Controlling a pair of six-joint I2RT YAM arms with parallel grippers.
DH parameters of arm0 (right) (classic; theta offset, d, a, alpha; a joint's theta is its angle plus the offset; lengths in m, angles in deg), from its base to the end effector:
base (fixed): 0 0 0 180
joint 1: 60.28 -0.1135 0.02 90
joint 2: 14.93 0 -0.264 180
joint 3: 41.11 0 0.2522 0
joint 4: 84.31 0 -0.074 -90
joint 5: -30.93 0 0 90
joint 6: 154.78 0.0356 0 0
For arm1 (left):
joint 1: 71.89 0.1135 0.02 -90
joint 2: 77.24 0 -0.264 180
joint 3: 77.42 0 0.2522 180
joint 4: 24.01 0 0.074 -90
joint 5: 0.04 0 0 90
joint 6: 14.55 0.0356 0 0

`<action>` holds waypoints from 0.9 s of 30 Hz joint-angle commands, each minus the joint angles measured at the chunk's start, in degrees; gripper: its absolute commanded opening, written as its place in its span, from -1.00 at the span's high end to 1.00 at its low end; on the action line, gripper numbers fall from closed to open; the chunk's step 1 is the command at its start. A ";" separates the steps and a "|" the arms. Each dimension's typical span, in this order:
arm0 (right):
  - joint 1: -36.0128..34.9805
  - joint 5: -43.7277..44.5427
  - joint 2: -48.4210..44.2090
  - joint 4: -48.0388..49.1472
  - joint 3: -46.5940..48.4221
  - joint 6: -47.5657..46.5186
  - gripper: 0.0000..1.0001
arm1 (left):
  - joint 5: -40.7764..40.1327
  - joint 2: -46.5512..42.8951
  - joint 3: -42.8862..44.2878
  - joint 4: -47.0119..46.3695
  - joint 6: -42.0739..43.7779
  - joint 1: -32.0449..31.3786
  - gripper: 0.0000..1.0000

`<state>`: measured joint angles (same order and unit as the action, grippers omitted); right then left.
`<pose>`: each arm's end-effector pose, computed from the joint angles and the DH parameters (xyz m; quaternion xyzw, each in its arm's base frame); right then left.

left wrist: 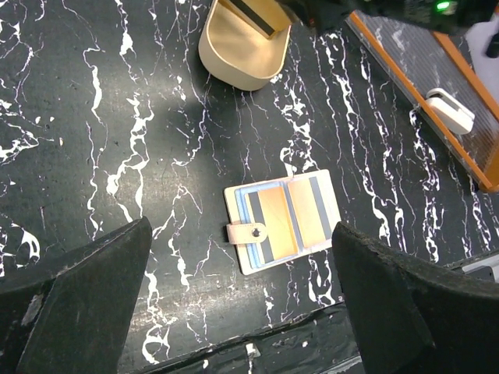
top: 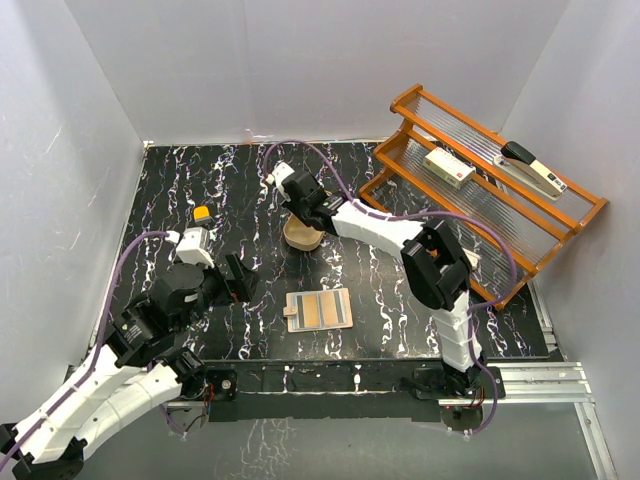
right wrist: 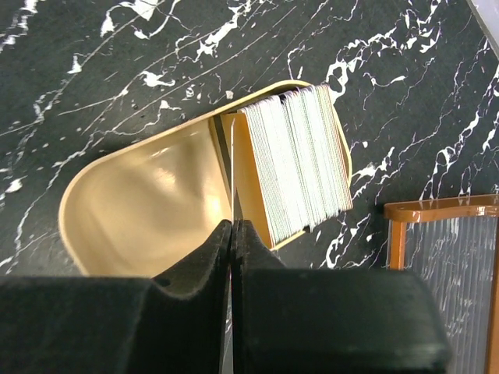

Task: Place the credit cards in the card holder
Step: Pick up the credit card from the storage box.

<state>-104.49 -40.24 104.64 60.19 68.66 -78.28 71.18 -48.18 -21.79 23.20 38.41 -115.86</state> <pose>0.3482 0.3227 0.2236 -0.3858 0.8292 -0.0466 0.4018 0.0911 -0.0720 0.3166 -0.0436 0.8155 -0.2626 0.5140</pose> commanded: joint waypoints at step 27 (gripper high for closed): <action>-0.04 -35.50 -58.78 19.00 -43.00 50.53 1.00 | 24.96 7.26 -7.87 -28.70 -26.46 0.26 -0.14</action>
<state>-104.44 -68.57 50.98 70.18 29.12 -38.63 89.32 -42.30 -29.96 6.13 15.18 -115.86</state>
